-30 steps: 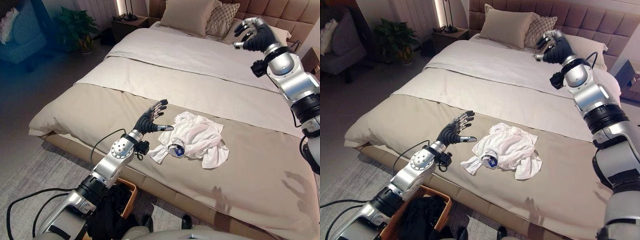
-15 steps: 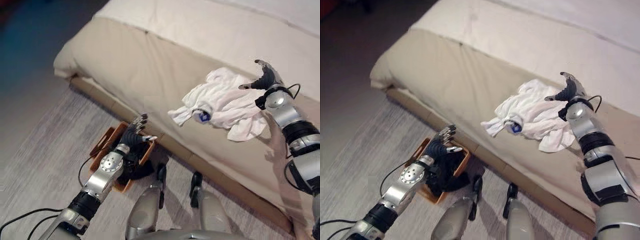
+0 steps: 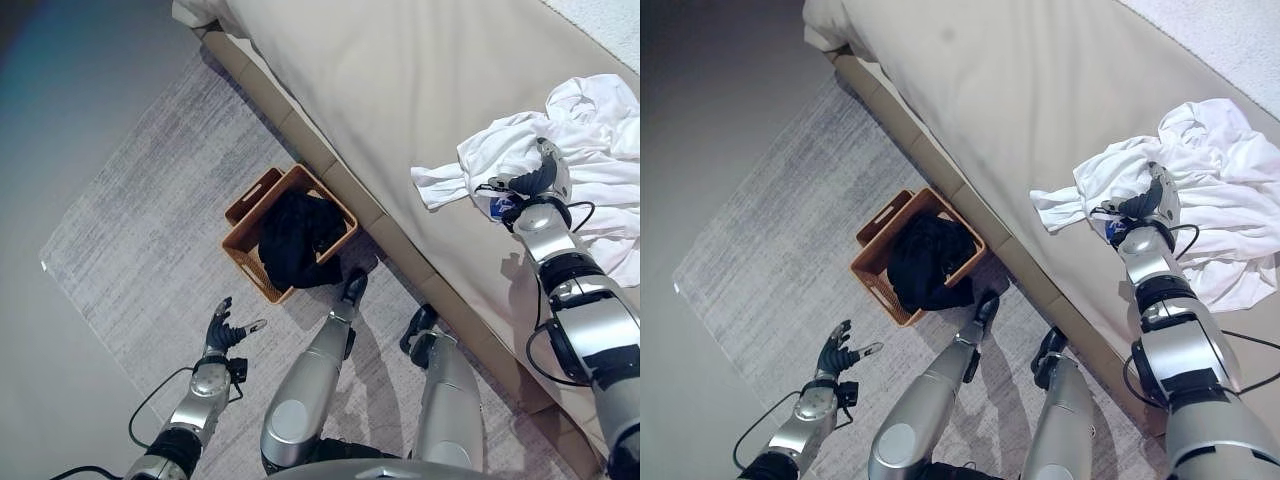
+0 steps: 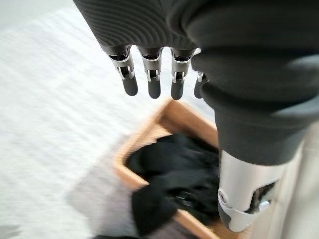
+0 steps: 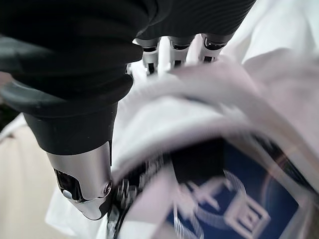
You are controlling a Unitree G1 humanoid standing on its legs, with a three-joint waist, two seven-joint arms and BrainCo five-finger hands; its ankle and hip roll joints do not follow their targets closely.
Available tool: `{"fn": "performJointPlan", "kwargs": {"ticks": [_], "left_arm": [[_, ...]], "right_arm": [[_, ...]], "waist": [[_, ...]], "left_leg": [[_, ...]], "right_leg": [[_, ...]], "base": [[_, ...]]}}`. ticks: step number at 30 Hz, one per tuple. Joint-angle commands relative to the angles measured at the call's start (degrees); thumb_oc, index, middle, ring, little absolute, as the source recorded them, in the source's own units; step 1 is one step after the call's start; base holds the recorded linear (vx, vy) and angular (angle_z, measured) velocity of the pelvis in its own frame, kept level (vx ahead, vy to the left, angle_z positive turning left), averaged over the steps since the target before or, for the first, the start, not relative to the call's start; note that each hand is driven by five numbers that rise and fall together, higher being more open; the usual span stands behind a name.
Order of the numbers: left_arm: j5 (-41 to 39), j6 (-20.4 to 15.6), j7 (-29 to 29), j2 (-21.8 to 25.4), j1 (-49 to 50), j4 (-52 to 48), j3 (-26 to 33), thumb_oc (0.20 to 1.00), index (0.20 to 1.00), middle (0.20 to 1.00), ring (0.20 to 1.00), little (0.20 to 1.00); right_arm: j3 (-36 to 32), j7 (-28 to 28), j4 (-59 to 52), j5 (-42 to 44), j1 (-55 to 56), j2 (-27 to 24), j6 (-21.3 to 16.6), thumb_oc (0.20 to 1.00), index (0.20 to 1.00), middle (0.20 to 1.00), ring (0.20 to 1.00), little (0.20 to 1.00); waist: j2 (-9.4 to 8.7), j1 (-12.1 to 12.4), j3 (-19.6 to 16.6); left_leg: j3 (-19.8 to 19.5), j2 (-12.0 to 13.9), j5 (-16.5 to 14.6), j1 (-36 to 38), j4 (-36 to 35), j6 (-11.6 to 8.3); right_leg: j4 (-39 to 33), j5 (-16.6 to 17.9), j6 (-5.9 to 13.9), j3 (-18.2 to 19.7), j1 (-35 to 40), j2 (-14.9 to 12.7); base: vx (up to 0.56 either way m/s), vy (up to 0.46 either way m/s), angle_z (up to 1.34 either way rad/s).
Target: Pick up clothes into the bucket
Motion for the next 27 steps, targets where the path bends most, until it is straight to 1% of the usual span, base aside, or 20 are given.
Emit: {"fn": "performJointPlan", "kwargs": {"ticks": [1, 2, 3, 4, 6, 10, 12, 14, 15, 16, 17, 19, 20, 21, 22, 23, 24, 25, 26, 27], "left_arm": [[1.48, -1.25, 1.4, 0.06, -0.71, -0.12, -0.52, 1.0, 1.0, 1.0, 1.0, 1.0], [1.15, -1.02, 1.01, 0.08, -2.02, 0.83, -1.42, 1.0, 1.0, 1.0, 1.0, 1.0], [1.14, -1.02, 1.01, 0.04, -2.06, 0.84, -1.4, 1.0, 1.0, 1.0, 1.0, 1.0], [0.47, -1.05, 0.85, -0.33, -2.51, 1.04, -1.57, 1.0, 1.0, 1.0, 1.0, 1.0], [-0.49, -1.18, 0.67, -0.8, -4.56, 0.31, -2.46, 1.0, 1.0, 1.0, 1.0, 1.0], [-0.86, -1.26, 0.67, -1.13, -6.15, -0.83, -2.94, 1.0, 1.0, 1.0, 1.0, 1.0], [-0.78, -1.57, 0.58, -1.06, -6.8, -2.66, -3.06, 1.0, 1.0, 1.0, 1.0, 1.0], [-0.67, -1.72, 0.48, -0.98, -6.85, -3.14, -3.09, 1.0, 1.0, 1.0, 1.0, 1.0], [-0.68, -1.83, 0.45, -0.88, -7.07, -3.15, -3.06, 1.0, 1.0, 1.0, 1.0, 1.0], [-0.55, -1.82, 0.46, -0.7, -7.28, -3.22, -2.96, 1.0, 1.0, 1.0, 1.0, 1.0], [-0.55, -1.82, 0.46, -0.71, -7.27, -3.22, -2.96, 1.0, 1.0, 1.0, 1.0, 1.0], [-0.19, -1.78, 0.23, -0.61, -7.44, -2.74, -2.66, 1.0, 1.0, 1.0, 1.0, 1.0], [-0.18, -1.78, 0.22, -0.63, -7.43, -2.73, -2.67, 1.0, 1.0, 1.0, 1.0, 1.0], [0.3, -1.79, -0.03, -0.49, -7.74, -2.11, -2.38, 1.0, 1.0, 1.0, 1.0, 1.0], [0.31, -1.93, -0.06, -0.32, -7.71, -2.01, -2.1, 1.0, 1.0, 1.0, 1.0, 1.0], [0.29, -1.92, -0.05, -0.37, -7.68, -1.96, -2.06, 1.0, 1.0, 1.0, 1.0, 1.0], [0.82, -2.15, -0.01, 0.05, -7.39, -2.0, -1.18, 1.0, 1.0, 1.0, 1.0, 1.0], [0.83, -2.15, -0.01, 0.09, -7.37, -2.0, -1.2, 1.0, 1.0, 1.0, 1.0, 1.0], [1.38, -2.39, -0.02, 0.53, -6.64, -1.93, 0.12, 1.0, 1.0, 1.0, 1.0, 1.0], [1.61, -2.67, -0.18, 1.03, -6.01, -2.5, 0.56, 1.0, 1.0, 1.0, 1.0, 1.0]], "right_arm": [[3.69, 1.31, 3.66, 0.72, -3.15, -4.34, -0.15, 1.0, 1.0, 1.0, 1.0, 1.0], [5.47, 3.32, 8.02, -0.29, -6.03, -4.84, 1.56, 0.746, 0.746, 0.746, 0.746, 0.746], [5.57, 3.37, 8.16, -0.28, -6.18, -4.85, 1.5, 0.746, 0.746, 0.746, 0.746, 0.746], [5.99, 4.13, 9.72, -0.75, -7.08, -4.91, 2.37, 0.2, 0.2, 0.2, 0.2, 0.2], [7.99, 4.83, 12.07, -4.04, -8.28, -5.74, 3.72, 0.2, 0.2, 0.2, 0.2, 0.2], [7.78, 4.84, 12.19, -3.91, -7.84, -7.16, 3.77, 0.2, 0.2, 0.2, 0.2, 0.2], [7.68, 4.54, 11.56, -4.01, -7.04, -9.18, 3.54, 0.2, 0.2, 0.2, 0.2, 0.2], [7.7, 4.43, 11.44, -3.93, -7.2, -9.85, 3.38, 0.2, 0.2, 0.2, 0.2, 0.2], [7.71, 4.34, 11.29, -3.64, -7.76, -10.51, 3.27, 0.2, 0.2, 0.2, 0.2, 0.2], [7.55, 3.51, 10.26, -2.68, -8.77, -11.75, 2.84, 0.2, 0.2, 0.2, 0.2, 0.2], [7.57, 3.51, 10.27, -2.67, -8.78, -11.75, 2.84, 0.2, 0.2, 0.2, 0.2, 0.2], [7.97, 2.3, 7.72, -0.84, -10.69, -14.15, 1.66, 0.2, 0.2, 0.2, 0.2, 0.2], [7.98, 2.29, 7.7, -0.81, -10.66, -14.16, 1.67, 0.2, 0.2, 0.2, 0.2, 0.2], [6.66, 0.69, 4.39, 2.55, -12.01, -15.41, -0.15, 0.2, 0.2, 0.2, 0.2, 0.2], [6.36, 0.06, 1.9, 4.22, -12.42, -16.31, -0.97, 0.2, 0.2, 0.2, 0.2, 0.2], [6.42, 0.08, 1.83, 4.21, -12.38, -16.28, -0.94, 0.2, 0.2, 0.2, 0.2, 0.2], [5.15, -2.12, -4.58, 6.84, -12.5, -17.41, -2.76, 0.2, 0.2, 0.2, 0.2, 0.2], [5.02, -2.16, -4.72, 6.82, -12.34, -17.4, -2.69, 0.2, 0.2, 0.2, 0.2, 0.2], [4.12, -5.0, -13.11, 6.36, -12.42, -18.68, -4.12, 0.2, 0.2, 0.2, 0.2, 0.2], [3.64, -5.99, -16.44, 5.64, -12.11, -19.04, -4.66, 0.2, 0.2, 0.2, 0.2, 0.2]], "waist": [[1.02, 0.2, -0.16], [0.92, 0.5, -0.16], [0.97, 0.45, -0.16], [0.9, 0.5, -0.16], [0.59, 0.42, -0.16], [0.26, 0.22, -0.16], [-0.07, -0.22, -0.16], [-0.23, -0.37, -0.16], [-0.48, -0.53, -0.16], [-1.3, -1.09, -0.16], [-1.29, -1.07, -0.16], [-2.36, -1.87, -0.16], [-2.33, -1.87, -0.16], [-3.22, -2.61, -0.19], [-3.42, -2.89, -0.16], [-3.67, -2.94, -0.21], [-4.55, -3.85, -0.66], [-4.58, -3.78, -0.62], [-5.89, -4.8, -1.81], [-6.47, -5.22, -2.4]], "left_leg": [[0.51, -1.05, -2.59, -1.87, 2.35, 1.33], [-0.01, -1.19, -2.28, -2.09, 1.85, 1.18], [-0.05, -1.2, -2.27, -2.12, 1.85, 1.17], [-0.36, -1.31, -2.14, -2.22, 1.58, 1.15], [-1.02, -1.45, -1.93, -2.08, 1.0, 1.14], [-1.27, -1.47, -1.97, -1.29, 0.36, 1.18], [-1.22, -1.55, -2.19, -0.67, 0.24, 1.23], [-1.16, -1.5, -2.26, -0.35, 0.08, 1.23], [-1.01, -1.42, -2.32, -0.09, 0.06, 1.21], [-0.62, -1.09, -2.46, 0.76, -0.21, 1.14], [-0.61, -1.07, -2.44, 0.79, -0.25, 1.14], [-0.2, -0.59, -2.42, 2.29, -0.95, 0.91], [-0.22, -0.57, -2.4, 2.35, -1.01, 0.9], [0.14, -0.17, -2.37, 3.71, -1.6, 0.65], [0.48, -0.02, -0.8, 3.66, -1.95, 0.71], [0.45, 0.12, -2.29, 4.56, -1.98, 0.57], [1.27, 0.52, -1.04, 4.97, -2.29, 0.66], [1.3, 0.55, -1.05, 5.06, -2.32, 0.66], [2.58, 1.2, -1.73, 6.26, -2.22, 0.69], [3.34, 1.52, -2.17, 7.08, -2.13, 0.75]], "right_leg": [[-2.96, 4.62, 2.86, 2.78, 0.82, -1.87], [-3.0, 4.54, 2.86, 2.29, 0.56, -2.02], [-3.01, 4.54, 2.85, 2.25, 0.56, -2.02], [-3.12, 4.56, 2.84, 2.03, 0.56, -2.04], [-3.51, 4.6, 2.96, 1.55, 0.87, -2.29], [-4.07, 4.81, 3.09, 1.55, 1.49, -2.53], [-4.34, 4.93, 3.21, 1.66, 1.89, -2.66], [-4.6, 5.0, 3.21, 1.82, 2.21, -2.58], [-4.92, 5.17, 3.22, 1.97, 2.48, -2.53], [-5.75, 5.57, 3.32, 2.37, 3.21, -2.27], [-5.8, 5.6, 3.32, 2.38, 3.24, -2.24], [-7.28, 6.18, 3.5, 2.75, 4.67, -1.88], [-7.35, 6.21, 3.5, 2.72, 4.74, -1.86], [-8.63, 6.66, 3.68, 3.09, 6.06, -1.55], [-9.91, 8.77, 3.44, 2.63, 6.37, -1.4], [-9.58, 7.14, 3.8, 3.23, 7.03, -1.2], [-11.3, 9.46, 3.63, 3.36, 7.7, -0.73], [-11.37, 9.49, 3.63, 3.39, 7.8, -0.69], [-12.67, 10.14, 3.9, 4.55, 8.76, 0.19], [-13.53, 10.55, 4.04, 5.33, 9.43, 0.76]], "base": [[0.04, -0.068, 0.1], [0.02, -0.047, 0.12], [0.03, -0.063, 0.21], [0.02, -0.034, 0.23], [0.03, -0.033, 0.19], [0.01, 0.002, 0.07], [0.0, 0.0, 0.0], [0.0, 0.0, 0.0], [0.0, 0.0, 0.0], [0.0, 0.0, 0.0], [0.0, 0.0, 0.0], [0.0, 0.009, -0.04], [0.0, 0.008, -0.07], [-0.08, 0.059, -0.07], [0.0, 0.013, -0.09], [-0.07, 0.075, -0.21], [0.01, 0.022, -0.24], [-0.03, 0.103, -0.23], [0.06, 0.047, -0.28], [0.08, 0.065, -0.38]]}}
